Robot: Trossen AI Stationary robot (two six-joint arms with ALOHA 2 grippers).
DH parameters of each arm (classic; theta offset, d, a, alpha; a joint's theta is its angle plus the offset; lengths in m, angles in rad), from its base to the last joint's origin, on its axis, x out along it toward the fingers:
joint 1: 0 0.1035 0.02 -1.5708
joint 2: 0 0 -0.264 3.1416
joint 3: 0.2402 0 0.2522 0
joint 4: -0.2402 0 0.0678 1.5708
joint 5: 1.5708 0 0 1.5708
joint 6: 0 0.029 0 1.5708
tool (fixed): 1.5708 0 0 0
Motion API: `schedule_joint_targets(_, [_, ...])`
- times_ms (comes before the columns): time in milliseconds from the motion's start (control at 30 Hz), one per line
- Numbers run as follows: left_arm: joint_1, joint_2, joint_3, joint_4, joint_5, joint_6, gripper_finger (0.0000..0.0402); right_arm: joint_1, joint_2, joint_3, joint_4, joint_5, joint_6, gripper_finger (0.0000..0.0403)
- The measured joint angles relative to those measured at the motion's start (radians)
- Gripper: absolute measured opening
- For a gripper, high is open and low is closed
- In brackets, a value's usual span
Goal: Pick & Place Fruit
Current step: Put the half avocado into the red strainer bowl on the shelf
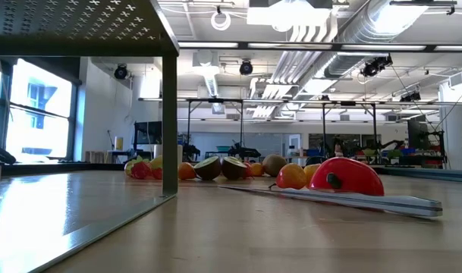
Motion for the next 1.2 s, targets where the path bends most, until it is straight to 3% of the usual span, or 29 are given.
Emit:
schedule_joint_targets(200, [-0.001, -0.025, 0.001, -0.024, -0.003, -0.006, 0.0106, -0.023, -0.114, 0.002, -0.137, 0.034, -0.049, 0.0287])
schedule_joint_targets(633, [0.000, -0.089, 0.001, -0.060, -0.011, -0.042, 0.0099, -0.102, -0.240, 0.001, -0.400, 0.042, -0.085, 0.0237])
schedule_joint_targets(933, [-0.003, -0.181, 0.002, -0.247, -0.013, -0.200, 0.0098, -0.141, -0.222, 0.001, -0.594, 0.183, -0.065, 0.0169])
schedule_joint_targets(1200, [-0.051, -0.272, 0.002, -0.410, -0.018, -0.405, 0.0098, -0.176, -0.157, 0.001, -0.646, 0.191, -0.064, 0.0119])
